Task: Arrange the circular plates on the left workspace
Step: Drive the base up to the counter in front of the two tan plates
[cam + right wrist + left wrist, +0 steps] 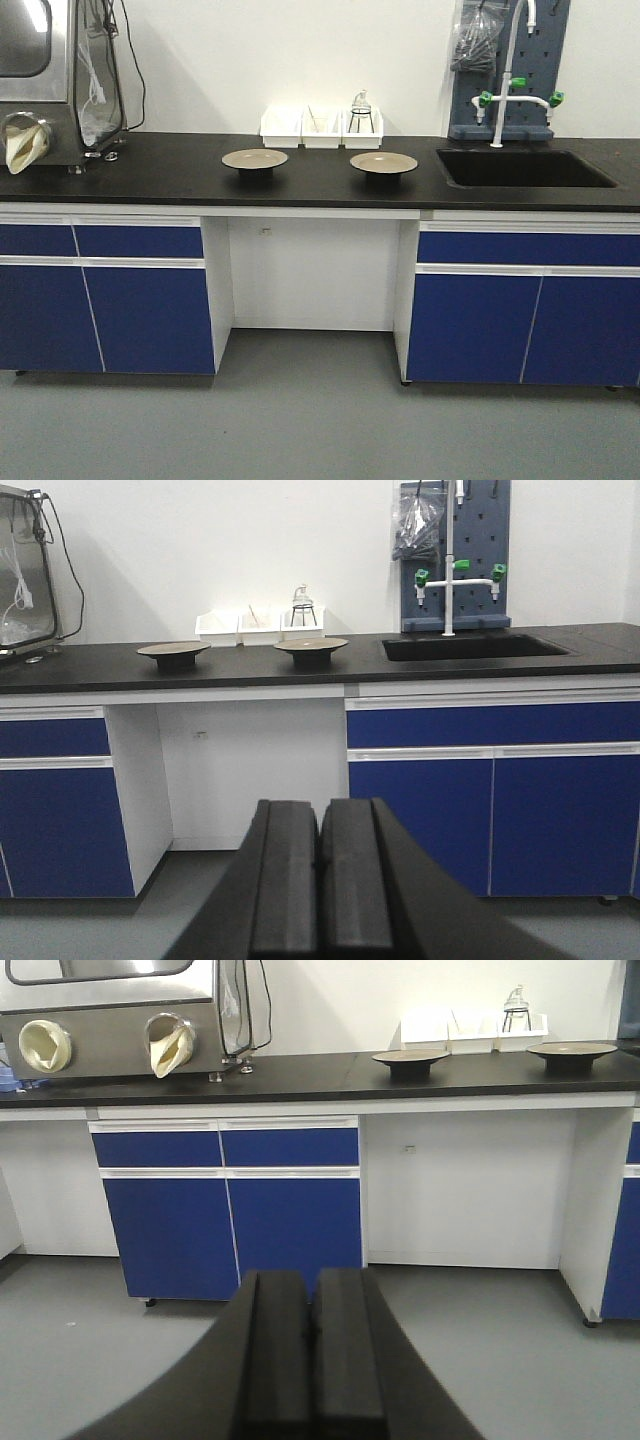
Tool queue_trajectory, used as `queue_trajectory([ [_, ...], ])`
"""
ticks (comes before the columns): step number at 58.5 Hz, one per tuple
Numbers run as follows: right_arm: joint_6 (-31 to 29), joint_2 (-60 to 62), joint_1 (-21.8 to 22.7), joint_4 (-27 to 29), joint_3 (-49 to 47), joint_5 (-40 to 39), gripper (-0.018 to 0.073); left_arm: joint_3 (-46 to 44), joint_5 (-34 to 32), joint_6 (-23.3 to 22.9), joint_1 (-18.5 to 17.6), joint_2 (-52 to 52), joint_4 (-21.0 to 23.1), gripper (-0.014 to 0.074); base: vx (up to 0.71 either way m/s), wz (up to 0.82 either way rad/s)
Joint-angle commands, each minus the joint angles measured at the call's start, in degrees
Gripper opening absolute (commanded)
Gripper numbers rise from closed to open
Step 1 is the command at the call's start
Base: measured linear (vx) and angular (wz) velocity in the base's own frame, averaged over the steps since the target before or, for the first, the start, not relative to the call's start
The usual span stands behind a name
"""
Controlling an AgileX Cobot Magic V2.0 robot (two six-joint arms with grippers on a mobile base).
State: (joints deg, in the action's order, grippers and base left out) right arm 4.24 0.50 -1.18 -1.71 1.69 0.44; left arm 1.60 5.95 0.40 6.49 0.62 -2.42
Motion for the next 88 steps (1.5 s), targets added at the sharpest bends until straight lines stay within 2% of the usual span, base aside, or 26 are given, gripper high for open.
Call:
queue_trajectory([
  [1,0.0,0.9,0.3,-0.5,0.4,-4.5,0.0000,0.7,-4.6,-0.4,-0.2,0.8,0.0,0.0002,0.17,0.08],
  [41,0.0,0.9,0.3,-0.5,0.4,-4.5,0.0000,0.7,-4.6,-0.4,-0.1,0.8,0.0,0.0002,0.22,-0.10],
  [88,0.0,0.9,0.3,-0.5,0.4,-4.5,0.0000,0.7,-4.6,-0.4,-0.1,0.8,0.0,0.0002,0.38,0.00],
])
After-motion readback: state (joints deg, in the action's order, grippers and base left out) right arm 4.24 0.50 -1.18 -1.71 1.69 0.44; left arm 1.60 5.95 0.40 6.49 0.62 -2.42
